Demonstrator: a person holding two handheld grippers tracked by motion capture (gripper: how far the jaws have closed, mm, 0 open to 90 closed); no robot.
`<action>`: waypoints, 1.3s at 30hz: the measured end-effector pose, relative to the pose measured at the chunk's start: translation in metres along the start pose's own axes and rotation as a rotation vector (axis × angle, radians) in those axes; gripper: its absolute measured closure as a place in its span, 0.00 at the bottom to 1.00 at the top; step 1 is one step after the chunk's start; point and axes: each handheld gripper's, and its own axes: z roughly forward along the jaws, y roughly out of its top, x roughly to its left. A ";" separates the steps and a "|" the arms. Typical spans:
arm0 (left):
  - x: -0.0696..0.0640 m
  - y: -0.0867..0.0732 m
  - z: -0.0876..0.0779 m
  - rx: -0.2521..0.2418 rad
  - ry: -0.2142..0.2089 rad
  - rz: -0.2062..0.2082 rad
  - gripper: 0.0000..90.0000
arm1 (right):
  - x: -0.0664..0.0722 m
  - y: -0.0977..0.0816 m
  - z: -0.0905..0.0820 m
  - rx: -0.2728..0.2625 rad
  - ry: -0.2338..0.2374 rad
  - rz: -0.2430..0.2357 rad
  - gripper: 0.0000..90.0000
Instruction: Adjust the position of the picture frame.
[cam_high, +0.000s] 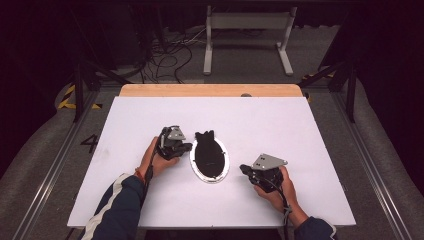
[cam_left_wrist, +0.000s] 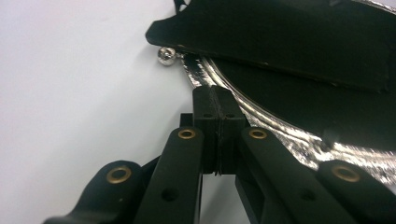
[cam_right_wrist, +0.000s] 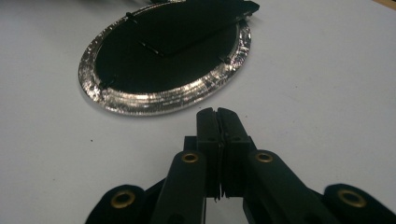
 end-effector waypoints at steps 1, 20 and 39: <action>-0.005 0.002 0.001 0.002 -0.006 0.005 1.00 | -0.002 -0.001 0.000 -0.002 -0.001 0.000 0.99; -0.029 0.013 0.010 -0.013 -0.017 0.056 0.90 | -0.007 -0.005 0.007 0.072 -0.050 0.042 1.00; -0.003 0.053 0.009 -0.136 0.009 -0.039 0.96 | 0.032 0.003 0.004 0.036 0.152 -0.018 1.00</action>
